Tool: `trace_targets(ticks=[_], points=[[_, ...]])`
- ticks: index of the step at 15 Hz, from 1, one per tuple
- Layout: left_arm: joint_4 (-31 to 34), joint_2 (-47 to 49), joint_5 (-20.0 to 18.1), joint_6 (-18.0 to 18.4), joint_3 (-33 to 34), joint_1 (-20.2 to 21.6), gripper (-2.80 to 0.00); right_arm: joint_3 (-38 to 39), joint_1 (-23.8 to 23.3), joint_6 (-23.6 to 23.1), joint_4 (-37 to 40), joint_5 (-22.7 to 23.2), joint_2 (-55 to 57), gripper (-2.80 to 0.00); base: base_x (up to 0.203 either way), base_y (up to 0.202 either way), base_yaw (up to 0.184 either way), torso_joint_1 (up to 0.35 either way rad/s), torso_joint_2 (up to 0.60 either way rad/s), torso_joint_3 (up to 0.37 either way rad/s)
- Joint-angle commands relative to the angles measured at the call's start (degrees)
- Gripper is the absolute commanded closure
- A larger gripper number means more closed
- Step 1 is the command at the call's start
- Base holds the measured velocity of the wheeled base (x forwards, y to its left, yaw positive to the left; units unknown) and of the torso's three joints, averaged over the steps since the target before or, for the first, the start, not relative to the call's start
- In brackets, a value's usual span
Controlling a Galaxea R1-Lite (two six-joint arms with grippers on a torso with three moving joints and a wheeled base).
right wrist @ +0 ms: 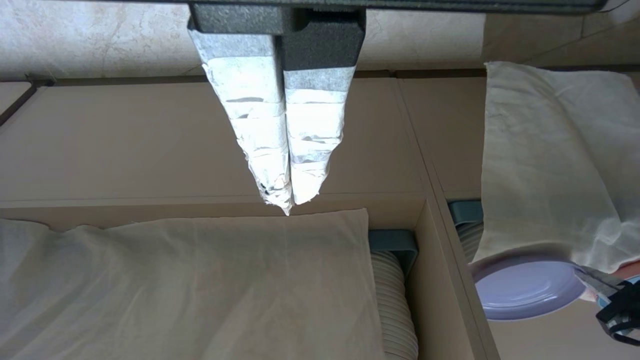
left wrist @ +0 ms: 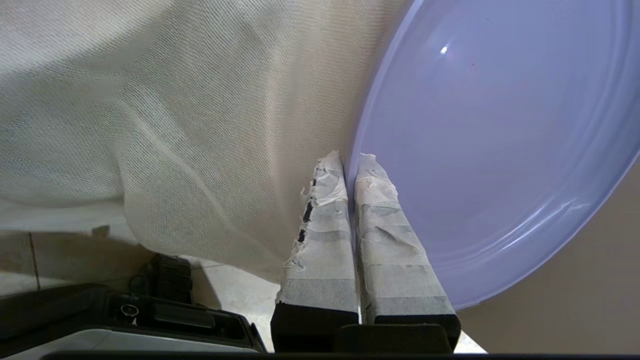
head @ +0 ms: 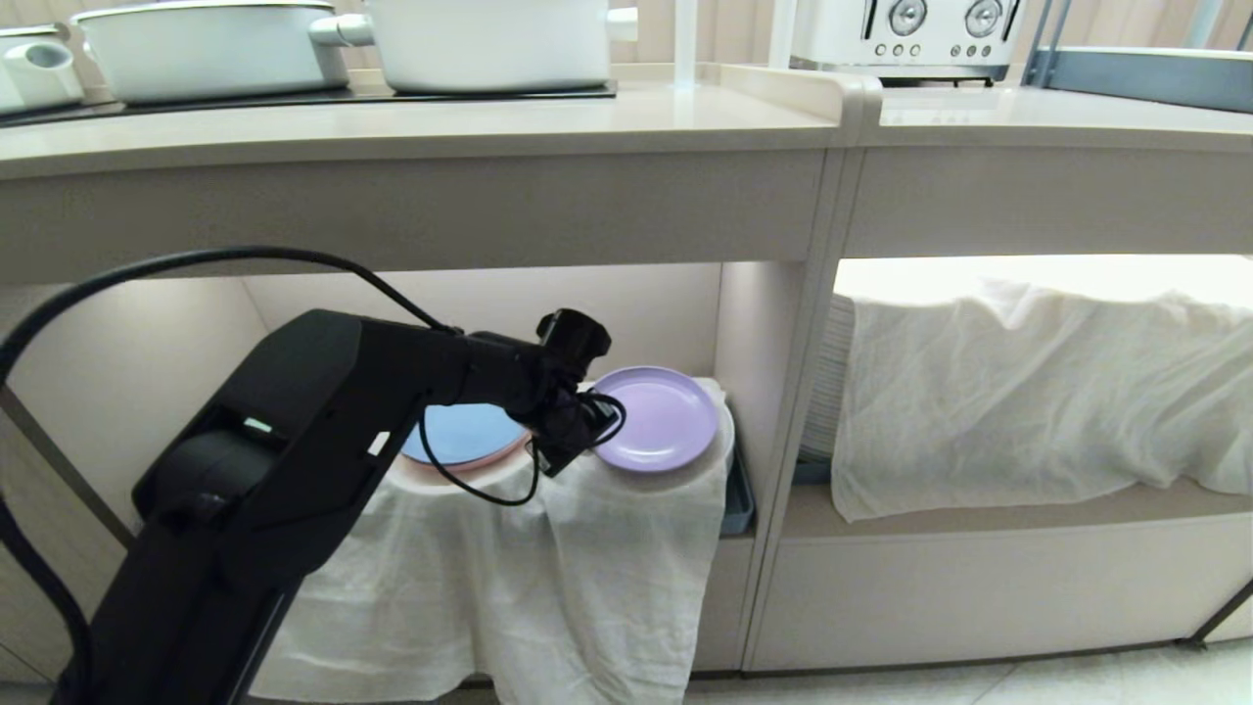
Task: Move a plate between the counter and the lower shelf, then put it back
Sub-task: Put the plate in the cupboard
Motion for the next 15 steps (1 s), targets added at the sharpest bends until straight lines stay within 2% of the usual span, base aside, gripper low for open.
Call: trace_targets(ticks=[1,13,14,15], points=[[0.11,0.96,0.6,-0.38,-0.31,0.04,0.0,0.0,0.0,0.0,0.0,0.01,0.0,0.0,0.0,0.0,0.0,0.0,0.0,0.0],[0.11,1.59,0.97,-0.3,-0.55,-0.15,0.0,0.0,0.0,0.0,0.0,0.01,0.0,0.0,0.0,0.0,0.0,0.0,0.0,0.0],[0.11,1.59,0.97,-0.3,-0.46,-0.31,-2.8,0.0,0.0,0.0,0.0,0.01,0.0,0.0,0.0,0.0,0.0,0.0,0.0,0.0],[0.11,1.59,0.99,-0.3,-0.46,-0.35,-2.8,0.0,0.0,0.0,0.0,0.01,0.0,0.0,0.0,0.0,0.0,0.0,0.0,0.0]])
